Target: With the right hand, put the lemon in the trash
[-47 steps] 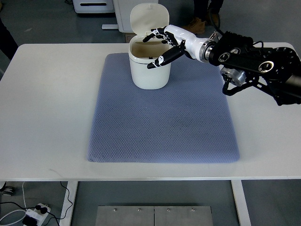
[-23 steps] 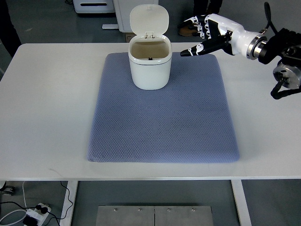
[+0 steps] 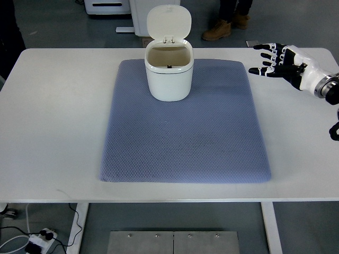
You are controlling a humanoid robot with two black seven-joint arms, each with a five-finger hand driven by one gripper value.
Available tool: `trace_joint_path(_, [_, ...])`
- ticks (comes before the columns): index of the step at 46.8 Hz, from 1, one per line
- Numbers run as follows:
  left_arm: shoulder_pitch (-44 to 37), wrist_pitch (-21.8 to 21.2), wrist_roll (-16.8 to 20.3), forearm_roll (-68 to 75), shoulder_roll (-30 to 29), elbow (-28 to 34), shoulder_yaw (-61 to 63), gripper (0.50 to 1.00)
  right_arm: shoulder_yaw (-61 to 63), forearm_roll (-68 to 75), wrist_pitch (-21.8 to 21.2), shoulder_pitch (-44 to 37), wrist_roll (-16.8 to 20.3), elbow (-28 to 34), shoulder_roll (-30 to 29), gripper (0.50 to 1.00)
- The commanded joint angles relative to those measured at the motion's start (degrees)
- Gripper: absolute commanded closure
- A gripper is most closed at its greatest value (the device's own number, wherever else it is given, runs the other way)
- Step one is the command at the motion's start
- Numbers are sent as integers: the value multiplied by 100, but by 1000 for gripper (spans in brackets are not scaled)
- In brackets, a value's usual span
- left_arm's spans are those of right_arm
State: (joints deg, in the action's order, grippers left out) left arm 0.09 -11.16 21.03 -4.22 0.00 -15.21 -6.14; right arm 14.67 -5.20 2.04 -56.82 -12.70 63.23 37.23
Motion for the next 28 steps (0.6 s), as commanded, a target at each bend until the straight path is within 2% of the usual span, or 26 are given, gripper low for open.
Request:
trace_joint_path(1, [-1,0,-3,0,0,0,8,500,545,203,-11,311,48,-284,-224,500])
trace_joint_path(22, [-1,0,-3,0,0,0,8,500,1011,660,-81,496,49,-2209,-1788,500])
trace_joint_path(28, [-1,0,6,0,0,0,-1,500,1249,660,-90,505,49,-2561,-2026,500])
